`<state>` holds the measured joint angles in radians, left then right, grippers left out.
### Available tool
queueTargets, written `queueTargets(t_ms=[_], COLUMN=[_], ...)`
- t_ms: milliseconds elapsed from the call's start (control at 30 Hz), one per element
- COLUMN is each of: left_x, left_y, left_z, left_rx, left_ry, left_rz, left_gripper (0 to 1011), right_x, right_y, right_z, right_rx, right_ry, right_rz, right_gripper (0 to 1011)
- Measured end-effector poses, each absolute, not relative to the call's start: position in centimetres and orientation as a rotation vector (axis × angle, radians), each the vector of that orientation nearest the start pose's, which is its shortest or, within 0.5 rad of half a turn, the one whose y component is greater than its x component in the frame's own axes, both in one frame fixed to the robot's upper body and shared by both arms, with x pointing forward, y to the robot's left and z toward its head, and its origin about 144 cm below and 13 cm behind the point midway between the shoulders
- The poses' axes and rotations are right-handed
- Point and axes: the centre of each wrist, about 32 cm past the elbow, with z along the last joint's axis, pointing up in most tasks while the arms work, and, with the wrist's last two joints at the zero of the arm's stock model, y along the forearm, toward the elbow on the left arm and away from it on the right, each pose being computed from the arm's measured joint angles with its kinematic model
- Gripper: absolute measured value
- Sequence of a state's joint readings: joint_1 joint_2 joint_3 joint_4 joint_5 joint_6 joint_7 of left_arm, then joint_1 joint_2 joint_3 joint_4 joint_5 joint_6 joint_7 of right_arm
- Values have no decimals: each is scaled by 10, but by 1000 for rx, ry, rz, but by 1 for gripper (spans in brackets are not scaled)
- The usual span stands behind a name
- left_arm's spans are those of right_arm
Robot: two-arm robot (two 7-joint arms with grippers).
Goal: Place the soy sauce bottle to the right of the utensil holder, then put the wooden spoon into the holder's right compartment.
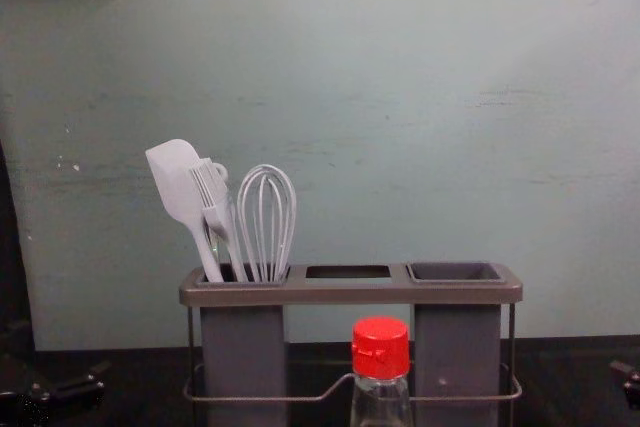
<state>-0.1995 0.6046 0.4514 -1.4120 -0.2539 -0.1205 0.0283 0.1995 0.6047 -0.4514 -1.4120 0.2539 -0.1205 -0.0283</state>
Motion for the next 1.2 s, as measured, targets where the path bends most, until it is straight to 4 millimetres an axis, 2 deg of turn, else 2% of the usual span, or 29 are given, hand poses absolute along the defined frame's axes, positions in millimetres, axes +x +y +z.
queueTargets(t_ms=[1200], left_x=[489], left_y=[310], left_z=[1140], left_rx=[304], left_ry=[-285], left_rz=[1248], left_gripper=[1005], right_x=[489], right_y=[-310], right_z=[1140], right_rx=[-304], right_ry=[-285], right_rz=[-1248], right_gripper=[1003])
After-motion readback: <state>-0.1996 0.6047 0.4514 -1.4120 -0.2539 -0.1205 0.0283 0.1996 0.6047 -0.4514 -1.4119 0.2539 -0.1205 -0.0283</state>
